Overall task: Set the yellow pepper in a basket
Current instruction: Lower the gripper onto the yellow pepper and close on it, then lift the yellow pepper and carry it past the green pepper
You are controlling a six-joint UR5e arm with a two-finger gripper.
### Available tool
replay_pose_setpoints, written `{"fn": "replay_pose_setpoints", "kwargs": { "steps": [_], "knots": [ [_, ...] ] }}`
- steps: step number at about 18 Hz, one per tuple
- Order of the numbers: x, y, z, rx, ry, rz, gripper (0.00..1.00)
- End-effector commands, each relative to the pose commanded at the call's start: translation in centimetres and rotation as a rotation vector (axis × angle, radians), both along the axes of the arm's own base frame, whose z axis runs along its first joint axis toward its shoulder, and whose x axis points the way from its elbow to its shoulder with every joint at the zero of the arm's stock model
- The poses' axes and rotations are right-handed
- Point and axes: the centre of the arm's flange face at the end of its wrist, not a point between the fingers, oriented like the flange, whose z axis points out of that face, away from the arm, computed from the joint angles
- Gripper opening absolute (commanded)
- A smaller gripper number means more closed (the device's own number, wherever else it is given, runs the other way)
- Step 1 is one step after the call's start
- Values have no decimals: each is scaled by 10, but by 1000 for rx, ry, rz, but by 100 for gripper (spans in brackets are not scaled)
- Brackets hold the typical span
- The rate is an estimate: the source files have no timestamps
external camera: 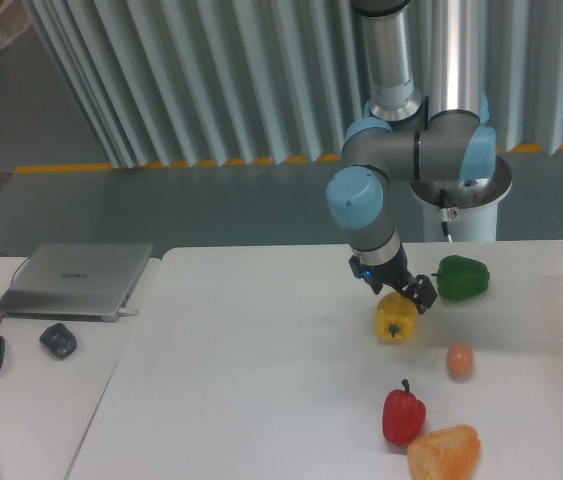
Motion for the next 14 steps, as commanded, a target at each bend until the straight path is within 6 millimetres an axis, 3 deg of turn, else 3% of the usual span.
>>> {"fn": "replay_pose_setpoints", "kwargs": {
  "steps": [8, 12, 13, 14],
  "knots": [
    [18, 13, -23, -24, 3, 21, 100],
    [15, 14, -33, -49, 18, 20, 100],
    [15, 15, -35, -53, 20, 21, 97],
    [14, 15, -36, -57, 20, 20, 78]
  ]
}}
